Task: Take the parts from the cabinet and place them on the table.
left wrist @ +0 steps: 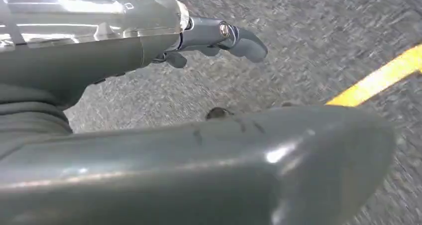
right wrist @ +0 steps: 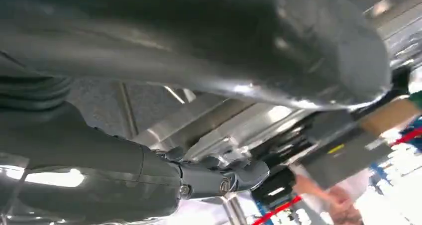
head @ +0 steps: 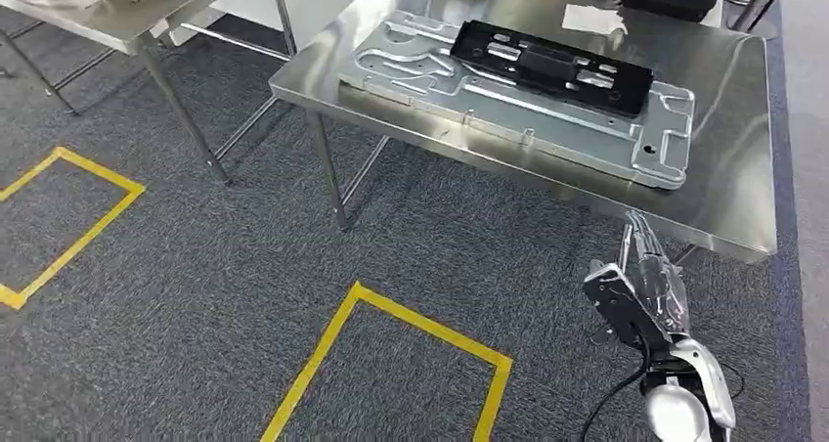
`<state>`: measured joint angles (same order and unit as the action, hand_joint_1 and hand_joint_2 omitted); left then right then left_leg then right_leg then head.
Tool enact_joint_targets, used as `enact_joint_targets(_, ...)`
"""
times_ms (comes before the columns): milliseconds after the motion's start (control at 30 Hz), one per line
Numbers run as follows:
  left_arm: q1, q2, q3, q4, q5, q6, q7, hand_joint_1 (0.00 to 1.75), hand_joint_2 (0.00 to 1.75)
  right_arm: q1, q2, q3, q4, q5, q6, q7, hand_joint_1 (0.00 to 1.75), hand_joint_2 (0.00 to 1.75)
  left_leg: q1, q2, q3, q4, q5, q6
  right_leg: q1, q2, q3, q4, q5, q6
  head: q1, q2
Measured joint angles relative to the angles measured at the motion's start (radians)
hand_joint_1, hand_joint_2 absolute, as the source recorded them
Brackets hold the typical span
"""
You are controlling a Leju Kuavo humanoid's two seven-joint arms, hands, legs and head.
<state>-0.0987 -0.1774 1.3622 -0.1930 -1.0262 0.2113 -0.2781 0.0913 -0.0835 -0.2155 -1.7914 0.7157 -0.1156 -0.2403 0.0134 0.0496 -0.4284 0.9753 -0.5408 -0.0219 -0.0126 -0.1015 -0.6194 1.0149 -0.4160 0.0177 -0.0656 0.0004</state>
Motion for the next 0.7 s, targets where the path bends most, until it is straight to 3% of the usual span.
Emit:
enact_joint_targets(67, 0.0, 0.0, -0.002, 0.0, -0.001, 0.0, 0.0, 0.0, 0.0, 0.0, 0.004, 0.009, 0.003, 0.002, 0.003, 0.002, 0.0, 0.0, -0.007, -0.011, -0.029, 0.005, 0.007, 0.017, -0.004, -0.019, -0.006, -0.005, 0.023, 0.013, 0.0, 0.0)
enact_joint_targets(100, 0.006, 0.0, -0.002, 0.0, -0.002, 0.002, 0.003, 0.0, 0.0, 0.0, 0.007, 0.016, 0.004, 0.006, 0.018, 0.003, 0.0, 0.0, -0.009, -0.02, -0.038, 0.0, 0.017, 0.032, -0.008, -0.027, -0.007, -0.007, 0.031, 0.022, 0.001, 0.0)
enact_joint_targets(133, 0.008, 0.0, -0.003, 0.0, -0.003, 0.004, 0.004, 0.0, 0.0, 0.001, 0.009, 0.023, 0.01, 0.021, 0.038, 0.01, 0.0, 0.0, -0.006, -0.022, -0.044, -0.003, 0.029, 0.044, -0.015, -0.002, -0.013, 0.002, 0.014, 0.029, 0.0, 0.0)
enact_joint_targets(167, 0.009, 0.0, -0.003, 0.0, -0.008, 0.009, 0.007, 0.0, 0.0, 0.008, 0.01, 0.033, 0.02, 0.05, 0.07, 0.019, 0.0, 0.0, -0.008, -0.026, -0.058, -0.003, 0.039, 0.054, -0.016, 0.042, -0.027, 0.032, -0.042, 0.031, 0.001, 0.0)
enact_joint_targets(200, 0.009, 0.0, -0.005, 0.0, -0.012, 0.013, 0.009, 0.0, 0.0, 0.016, 0.011, 0.042, 0.036, 0.086, 0.088, 0.027, 0.0, 0.0, -0.009, -0.033, -0.071, -0.003, 0.052, 0.059, -0.016, 0.072, -0.043, 0.086, -0.105, 0.032, 0.001, 0.0)
enact_joint_targets(233, 0.008, 0.0, -0.006, 0.0, -0.018, 0.018, 0.013, 0.0, 0.0, 0.023, 0.016, 0.054, 0.068, 0.134, 0.092, 0.036, 0.0, 0.0, -0.012, -0.042, -0.087, -0.003, 0.064, 0.063, -0.012, 0.087, -0.06, 0.158, -0.163, 0.031, 0.001, 0.0)
enact_joint_targets(267, 0.008, 0.0, -0.008, 0.0, -0.024, 0.021, 0.015, 0.0, 0.0, 0.028, 0.024, 0.066, 0.107, 0.183, 0.091, 0.046, 0.0, 0.0, -0.016, -0.05, -0.102, -0.002, 0.077, 0.065, -0.009, 0.093, -0.075, 0.226, -0.193, 0.028, 0.001, 0.0)
enact_joint_targets(300, 0.008, 0.0, -0.01, 0.0, -0.034, 0.021, 0.016, 0.0, 0.0, 0.03, 0.039, 0.08, 0.179, 0.236, 0.081, 0.058, 0.0, 0.0, -0.019, -0.062, -0.114, 0.0, 0.089, 0.066, -0.007, 0.096, -0.082, 0.28, -0.187, 0.025, 0.001, 0.0)
enact_joint_targets(333, 0.008, -0.001, -0.014, 0.0, -0.039, 0.023, 0.016, 0.0, 0.0, 0.026, 0.051, 0.087, 0.263, 0.264, 0.057, 0.067, 0.0, 0.0, -0.02, -0.072, -0.128, 0.003, 0.098, 0.066, -0.002, 0.097, -0.072, 0.291, -0.153, 0.02, 0.001, 0.0)
enact_joint_targets(400, 0.008, -0.001, -0.022, 0.0, -0.045, 0.026, 0.017, 0.0, 0.0, -0.01, 0.069, 0.088, 0.493, 0.295, -0.046, 0.081, 0.0, 0.0, -0.021, -0.093, -0.15, 0.014, 0.111, 0.065, 0.009, 0.104, 0.008, 0.199, -0.069, 0.007, 0.001, 0.0)
enact_joint_targets(433, 0.007, -0.002, -0.026, 0.0, -0.046, 0.029, 0.018, 0.0, 0.0, -0.041, 0.071, 0.087, 0.643, 0.313, -0.126, 0.094, 0.0, 0.0, -0.021, -0.103, -0.156, 0.02, 0.115, 0.063, 0.018, 0.124, 0.073, 0.107, -0.054, -0.005, 0.001, 0.0)
enact_joint_targets(467, 0.005, -0.007, -0.03, 0.0, -0.05, 0.033, 0.019, 0.0, 0.0, -0.075, 0.07, 0.081, 0.787, 0.322, -0.187, 0.107, 0.0, 0.0, -0.019, -0.109, -0.161, 0.023, 0.12, 0.062, 0.021, 0.166, 0.124, 0.022, -0.087, -0.028, 0.001, 0.0)
enact_joint_targets(500, -0.001, -0.01, -0.032, 0.0, -0.053, 0.04, 0.019, 0.0, 0.0, -0.088, 0.068, 0.074, 0.885, 0.322, -0.217, 0.124, 0.0, 0.0, -0.023, -0.12, -0.167, 0.026, 0.127, 0.057, 0.019, 0.167, 0.147, -0.018, -0.096, -0.029, 0.001, 0.0)
enact_joint_targets(567, -0.002, -0.01, -0.034, 0.0, -0.066, 0.053, 0.021, 0.0, 0.0, -0.104, 0.067, 0.048, 1.069, 0.302, -0.227, 0.181, 0.0, 0.0, -0.019, -0.14, -0.181, 0.024, 0.143, 0.046, 0.02, 0.147, 0.146, -0.039, -0.109, -0.032, 0.001, 0.0)
enact_joint_targets(700, 0.0, -0.009, -0.035, 0.0, -0.07, 0.058, 0.021, 0.0, 0.0, -0.104, 0.067, 0.041, 1.112, 0.29, -0.221, 0.198, 0.0, 0.0, -0.019, -0.145, -0.182, 0.02, 0.148, 0.041, 0.021, 0.141, 0.145, -0.042, -0.106, -0.034, 0.001, 0.0)
